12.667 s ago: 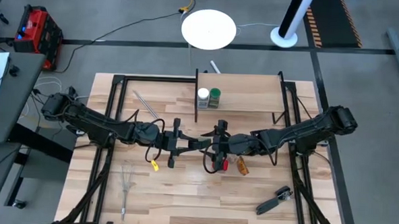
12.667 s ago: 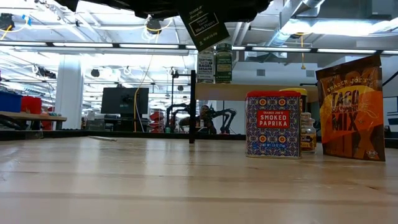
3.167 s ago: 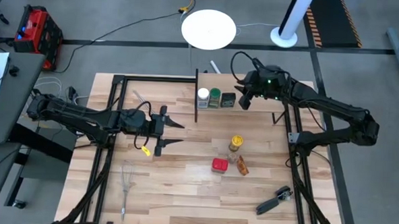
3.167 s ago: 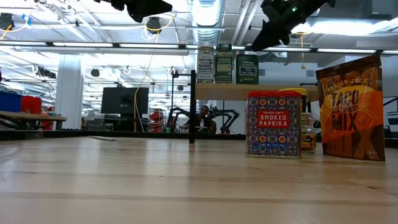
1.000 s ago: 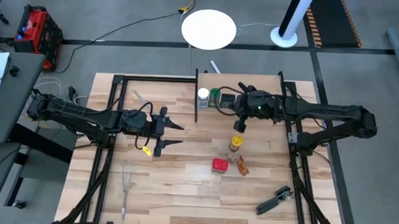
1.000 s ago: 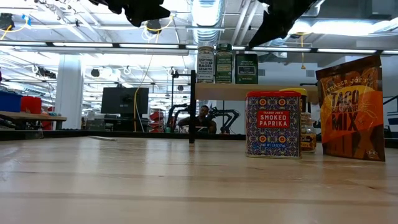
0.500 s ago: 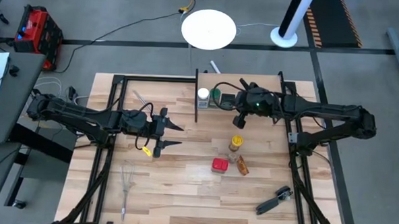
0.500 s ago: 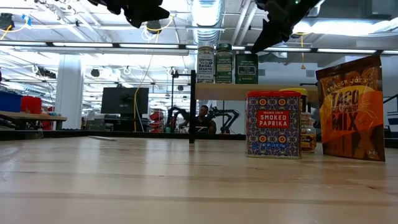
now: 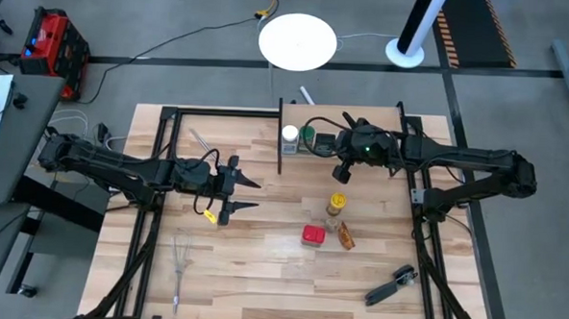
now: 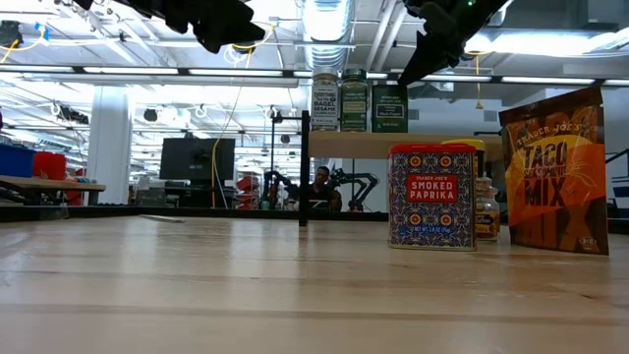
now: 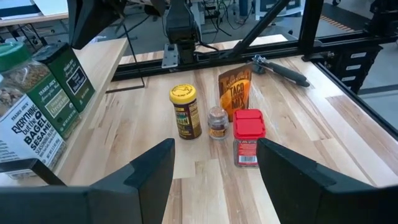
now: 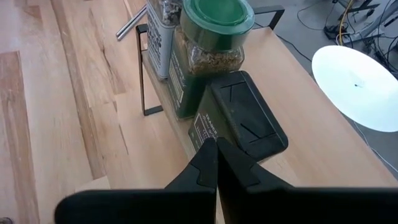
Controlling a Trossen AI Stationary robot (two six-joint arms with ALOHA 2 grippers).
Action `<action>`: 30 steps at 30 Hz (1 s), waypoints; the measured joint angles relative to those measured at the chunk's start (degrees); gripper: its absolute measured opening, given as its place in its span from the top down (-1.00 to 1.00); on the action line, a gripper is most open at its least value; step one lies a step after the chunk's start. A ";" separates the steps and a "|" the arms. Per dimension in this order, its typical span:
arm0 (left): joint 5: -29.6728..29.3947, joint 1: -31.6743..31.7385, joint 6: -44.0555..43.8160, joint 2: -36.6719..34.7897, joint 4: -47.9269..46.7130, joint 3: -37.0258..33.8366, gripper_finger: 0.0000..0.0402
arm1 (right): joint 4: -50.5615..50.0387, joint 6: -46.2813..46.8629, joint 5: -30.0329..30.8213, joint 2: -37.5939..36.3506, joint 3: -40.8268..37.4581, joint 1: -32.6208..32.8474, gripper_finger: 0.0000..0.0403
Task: Shelf spices
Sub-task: Put the green seasoning can on the shelf, then put the brown seasoning bottle on the shelf
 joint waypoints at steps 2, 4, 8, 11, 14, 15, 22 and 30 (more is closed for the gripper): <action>0.00 0.00 0.16 0.00 0.00 0.00 -0.09 | -0.01 0.02 0.00 0.00 0.00 0.00 0.97; -0.02 0.00 0.16 0.00 0.00 0.00 -0.09 | 0.02 0.03 0.00 0.00 0.00 0.00 0.97; -0.02 0.00 0.12 0.00 -0.02 0.00 -0.09 | 0.02 0.07 0.00 0.00 0.00 0.00 0.97; -0.04 0.00 0.09 0.00 -0.02 0.00 -0.09 | 0.00 0.05 0.10 0.00 0.00 0.00 0.97; -0.04 0.00 0.09 0.00 -0.02 0.00 -0.09 | 0.00 0.04 0.73 0.00 0.00 0.02 0.97; -0.04 0.00 0.09 0.00 -0.02 0.00 -0.09 | -0.02 0.06 1.32 0.00 0.00 0.02 0.97; -0.05 0.00 0.09 0.00 -0.02 0.00 -0.09 | -0.09 0.04 1.42 0.00 0.00 0.00 0.97; 0.59 0.00 -0.06 0.00 -0.06 0.00 -0.09 | -0.28 0.46 1.29 -0.82 0.02 4.67 0.97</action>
